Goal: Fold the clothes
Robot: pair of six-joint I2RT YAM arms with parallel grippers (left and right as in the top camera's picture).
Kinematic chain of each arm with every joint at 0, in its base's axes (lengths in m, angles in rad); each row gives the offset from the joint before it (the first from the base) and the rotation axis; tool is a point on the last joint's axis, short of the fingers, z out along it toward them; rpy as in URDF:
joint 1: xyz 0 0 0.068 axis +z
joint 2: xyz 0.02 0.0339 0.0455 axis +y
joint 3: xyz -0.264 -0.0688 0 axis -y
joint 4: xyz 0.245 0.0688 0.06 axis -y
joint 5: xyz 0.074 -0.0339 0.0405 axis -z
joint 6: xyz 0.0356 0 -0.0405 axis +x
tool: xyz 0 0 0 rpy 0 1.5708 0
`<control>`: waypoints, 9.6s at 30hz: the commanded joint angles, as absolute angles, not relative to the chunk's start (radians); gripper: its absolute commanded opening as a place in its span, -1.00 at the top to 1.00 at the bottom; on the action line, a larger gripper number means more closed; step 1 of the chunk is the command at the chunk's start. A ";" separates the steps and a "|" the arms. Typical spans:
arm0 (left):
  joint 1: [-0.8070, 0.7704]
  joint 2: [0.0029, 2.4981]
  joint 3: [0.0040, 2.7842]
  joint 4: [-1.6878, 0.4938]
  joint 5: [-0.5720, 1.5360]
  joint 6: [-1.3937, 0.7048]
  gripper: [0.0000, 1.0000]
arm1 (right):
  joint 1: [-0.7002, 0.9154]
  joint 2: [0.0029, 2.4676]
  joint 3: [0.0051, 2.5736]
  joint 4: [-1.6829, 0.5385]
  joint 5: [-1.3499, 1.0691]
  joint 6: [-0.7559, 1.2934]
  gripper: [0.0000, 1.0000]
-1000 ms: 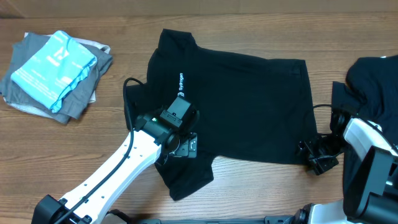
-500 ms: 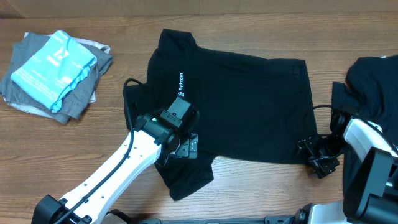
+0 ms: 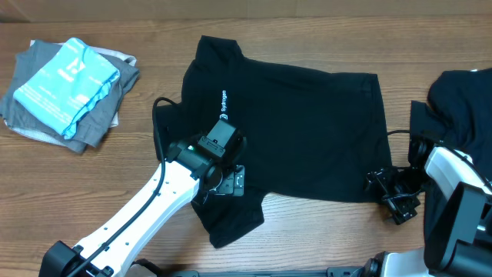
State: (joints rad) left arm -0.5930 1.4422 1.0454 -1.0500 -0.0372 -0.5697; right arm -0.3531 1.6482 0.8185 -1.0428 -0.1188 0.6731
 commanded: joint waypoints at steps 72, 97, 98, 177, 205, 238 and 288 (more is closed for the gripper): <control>-0.589 1.438 1.039 -1.031 -0.029 -0.558 -0.99 | -0.466 1.549 0.849 -1.164 -0.128 0.603 -0.97; -0.589 1.438 1.039 -1.031 -0.029 -0.558 -1.00 | -0.466 1.549 0.751 -1.030 -0.087 0.621 -0.71; -0.589 1.438 1.039 -1.031 -0.030 -0.558 -1.00 | -0.466 1.549 0.751 -1.030 -0.087 0.621 -0.72; -0.589 1.438 1.039 -1.031 -0.029 -0.558 -1.00 | -0.466 1.549 0.750 -0.942 -0.139 0.622 -0.26; -0.589 1.438 1.039 -1.031 -0.029 -0.558 -0.99 | -0.466 1.549 0.750 -0.895 -0.174 0.542 0.84; -0.706 1.435 0.941 -1.044 0.049 -0.887 -0.99 | -0.466 1.549 0.750 -0.927 -0.173 0.542 0.92; -0.704 1.340 0.571 -0.786 0.178 -1.077 0.10 | -0.466 1.549 0.750 -0.929 -0.151 0.542 0.92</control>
